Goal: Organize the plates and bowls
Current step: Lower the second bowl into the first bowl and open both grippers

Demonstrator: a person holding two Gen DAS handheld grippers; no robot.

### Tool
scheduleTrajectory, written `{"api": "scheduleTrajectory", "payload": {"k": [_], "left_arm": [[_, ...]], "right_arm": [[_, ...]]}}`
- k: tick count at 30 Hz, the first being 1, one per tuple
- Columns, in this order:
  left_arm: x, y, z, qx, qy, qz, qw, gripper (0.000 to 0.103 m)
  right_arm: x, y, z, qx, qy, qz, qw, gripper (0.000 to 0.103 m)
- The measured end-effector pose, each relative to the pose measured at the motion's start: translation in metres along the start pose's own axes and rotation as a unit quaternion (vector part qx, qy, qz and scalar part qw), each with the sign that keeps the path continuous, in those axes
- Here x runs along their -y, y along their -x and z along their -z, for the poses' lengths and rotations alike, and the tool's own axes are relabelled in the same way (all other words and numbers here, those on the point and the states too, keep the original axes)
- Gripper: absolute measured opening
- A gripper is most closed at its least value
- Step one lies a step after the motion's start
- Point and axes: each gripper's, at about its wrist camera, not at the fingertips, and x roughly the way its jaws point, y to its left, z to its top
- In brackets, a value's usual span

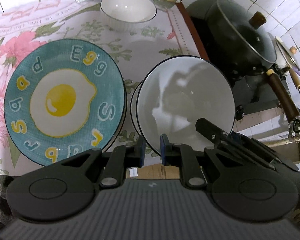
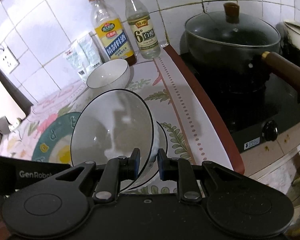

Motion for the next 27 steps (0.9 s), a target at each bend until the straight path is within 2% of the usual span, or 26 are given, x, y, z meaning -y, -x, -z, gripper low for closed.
{"api": "scheduleTrajectory", "payload": {"k": [10, 16, 19, 23, 27], "left_arm": [[-0.005, -0.016, -0.011, -0.033, 0.02, -0.005, 0.9992, 0.014], [-0.009, -0.02, -0.017, -0.047, 0.032, 0.005, 0.9984, 0.015], [-0.01, -0.021, -0.018, -0.048, 0.034, 0.006, 0.9983, 0.016], [-0.014, -0.022, -0.016, -0.047, 0.04, 0.01, 0.998, 0.014], [-0.015, -0.021, -0.015, -0.044, 0.041, 0.012, 0.9981, 0.014]], "right_arm": [[-0.01, -0.017, 0.0, -0.004, 0.054, 0.023, 0.998, 0.023], [-0.022, -0.023, 0.001, -0.001, 0.104, 0.045, 0.994, 0.023], [-0.027, -0.023, 0.004, 0.003, 0.135, 0.061, 0.989, 0.024], [-0.036, -0.024, 0.008, 0.023, 0.193, 0.108, 0.975, 0.027], [-0.029, -0.025, 0.005, 0.019, 0.185, 0.091, 0.978, 0.027]]}}
